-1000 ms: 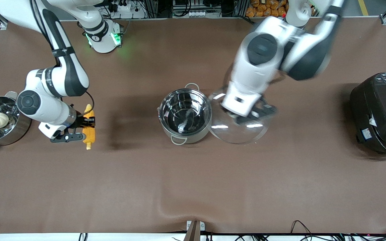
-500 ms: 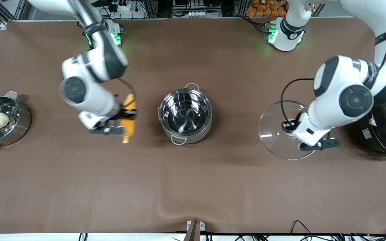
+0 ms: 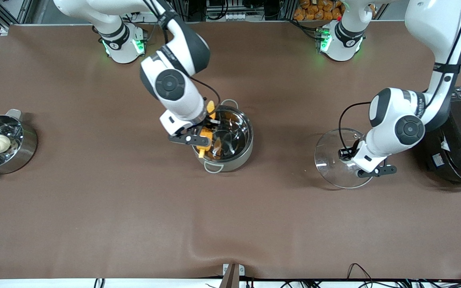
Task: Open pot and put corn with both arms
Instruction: 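Lower the corn into the pot with the right gripper while the left lowers the lid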
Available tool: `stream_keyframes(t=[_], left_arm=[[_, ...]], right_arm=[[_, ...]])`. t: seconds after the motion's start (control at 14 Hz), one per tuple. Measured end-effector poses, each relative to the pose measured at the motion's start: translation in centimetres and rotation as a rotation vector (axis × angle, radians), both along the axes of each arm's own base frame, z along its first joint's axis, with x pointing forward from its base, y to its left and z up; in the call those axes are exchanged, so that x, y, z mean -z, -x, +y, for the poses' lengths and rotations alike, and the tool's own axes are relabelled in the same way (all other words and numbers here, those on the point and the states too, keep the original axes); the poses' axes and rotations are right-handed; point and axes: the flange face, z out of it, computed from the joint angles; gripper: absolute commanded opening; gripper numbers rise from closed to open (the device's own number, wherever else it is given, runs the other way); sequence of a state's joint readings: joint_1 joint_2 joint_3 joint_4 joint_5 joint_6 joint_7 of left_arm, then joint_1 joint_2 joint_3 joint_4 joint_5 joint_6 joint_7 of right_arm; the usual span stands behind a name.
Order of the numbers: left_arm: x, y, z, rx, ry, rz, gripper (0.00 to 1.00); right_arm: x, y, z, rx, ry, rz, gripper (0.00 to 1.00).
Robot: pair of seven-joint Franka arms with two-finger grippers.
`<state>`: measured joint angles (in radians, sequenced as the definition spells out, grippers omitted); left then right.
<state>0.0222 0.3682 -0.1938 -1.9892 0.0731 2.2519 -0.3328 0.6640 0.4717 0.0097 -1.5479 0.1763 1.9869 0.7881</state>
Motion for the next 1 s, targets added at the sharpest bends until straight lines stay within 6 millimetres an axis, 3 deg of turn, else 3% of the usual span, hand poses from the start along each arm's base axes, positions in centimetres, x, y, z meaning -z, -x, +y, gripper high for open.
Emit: stream_keyframes(t=[0.21,0.36,0.64,0.86,1.0], left_arm=[[1.9,1.4,-0.1,0.005,0.005,-0.002,0.0],[2.4,1.7,-0.3,0.009,0.009,-0.01,0.0],[4.0,2.8,-0.4,0.012,0.017,-0.025,0.01],[4.6,3.0,-0.4,0.012,0.017,-0.017,0.21],[4.7,3.0,-0.4,0.013,0.017,-0.015,0.26]], right_arm=[[3.1,0.8,2.4,-0.008,0.024,0.028,0.0],[4.7,0.9,2.9,-0.014,0.036,0.041,0.0],[5.3,1.0,3.2,-0.037,0.038,0.044,0.0],[5.0,0.7,3.2,-0.051,0.036,0.032,0.0],[5.2,0.6,3.2,-0.061,0.04,0.03,0.0]])
